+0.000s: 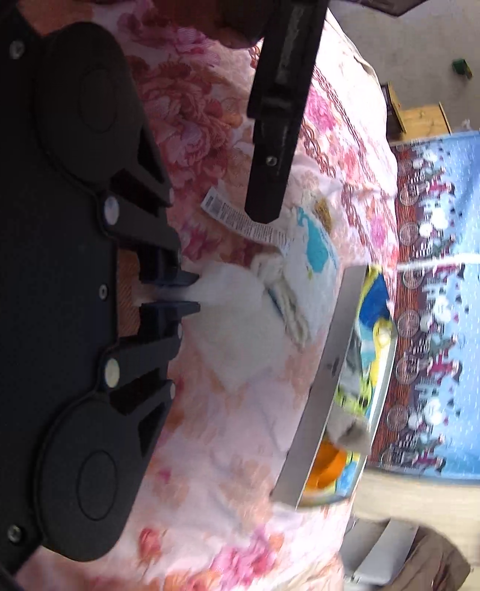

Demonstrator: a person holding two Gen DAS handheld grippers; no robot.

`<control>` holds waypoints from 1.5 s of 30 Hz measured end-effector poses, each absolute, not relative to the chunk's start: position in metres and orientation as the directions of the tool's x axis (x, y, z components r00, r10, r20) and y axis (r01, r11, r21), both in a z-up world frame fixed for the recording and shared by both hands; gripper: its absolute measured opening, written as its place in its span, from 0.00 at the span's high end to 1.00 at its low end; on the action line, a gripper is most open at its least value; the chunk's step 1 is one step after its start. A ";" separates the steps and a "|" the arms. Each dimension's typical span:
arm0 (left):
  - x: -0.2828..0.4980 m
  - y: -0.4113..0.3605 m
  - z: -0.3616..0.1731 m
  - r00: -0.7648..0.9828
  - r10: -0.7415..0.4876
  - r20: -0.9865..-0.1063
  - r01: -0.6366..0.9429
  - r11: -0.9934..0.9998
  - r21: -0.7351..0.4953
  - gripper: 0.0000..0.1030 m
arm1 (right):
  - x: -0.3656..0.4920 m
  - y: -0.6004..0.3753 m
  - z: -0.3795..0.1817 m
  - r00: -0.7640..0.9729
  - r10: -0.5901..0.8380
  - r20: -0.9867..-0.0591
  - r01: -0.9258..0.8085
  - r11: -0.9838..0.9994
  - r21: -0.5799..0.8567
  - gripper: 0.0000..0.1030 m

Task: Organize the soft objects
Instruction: 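Grasp a white cloth with the right tool while the left tool grasps another white cloth, then carry both white cloths over the grey tray with both tools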

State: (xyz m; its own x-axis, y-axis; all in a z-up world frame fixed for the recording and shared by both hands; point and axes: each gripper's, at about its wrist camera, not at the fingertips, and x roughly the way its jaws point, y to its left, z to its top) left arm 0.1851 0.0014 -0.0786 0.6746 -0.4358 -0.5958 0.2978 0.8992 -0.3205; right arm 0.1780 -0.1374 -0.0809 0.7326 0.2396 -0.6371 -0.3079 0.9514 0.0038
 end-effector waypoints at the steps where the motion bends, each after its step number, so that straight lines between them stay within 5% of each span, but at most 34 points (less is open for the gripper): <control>1: 0.187 -0.002 -0.079 0.667 -0.445 -0.598 0.309 0.895 -0.321 0.23 | 0.174 -0.144 -0.079 0.738 0.222 -0.637 -0.290 0.957 -0.002 0.97; 10: 0.216 -0.039 -0.099 0.589 -0.490 -0.642 0.362 0.871 -0.333 0.32 | 0.181 -0.189 -0.072 0.761 0.116 -0.639 -0.163 0.987 -0.014 0.97; 19: 0.245 -0.060 -0.114 0.539 -0.576 -0.614 0.277 0.810 -0.517 0.33 | 0.181 -0.191 -0.080 0.692 0.165 -0.703 -0.208 0.978 0.025 0.97; 26: 0.256 -0.058 -0.123 0.560 -0.514 -0.650 0.115 0.825 -0.553 0.88 | 0.181 -0.181 -0.080 0.679 0.152 -0.718 -0.208 0.978 0.011 0.97; 29: 0.252 -0.056 -0.119 0.586 -0.486 -0.649 0.098 0.837 -0.538 0.98 | 0.191 -0.165 -0.086 0.698 0.127 -0.704 -0.211 0.977 -0.033 0.98; 35: 0.236 -0.054 -0.084 0.672 -0.362 -0.646 0.084 0.904 -0.419 0.99 | 0.184 -0.156 -0.077 0.785 0.015 -0.619 -0.172 0.965 -0.195 0.98; 45: 0.214 -0.063 -0.025 0.765 -0.286 -0.577 0.153 0.951 -0.268 0.99 | 0.176 -0.167 -0.049 0.902 -0.020 -0.431 -0.093 0.967 -0.239 0.98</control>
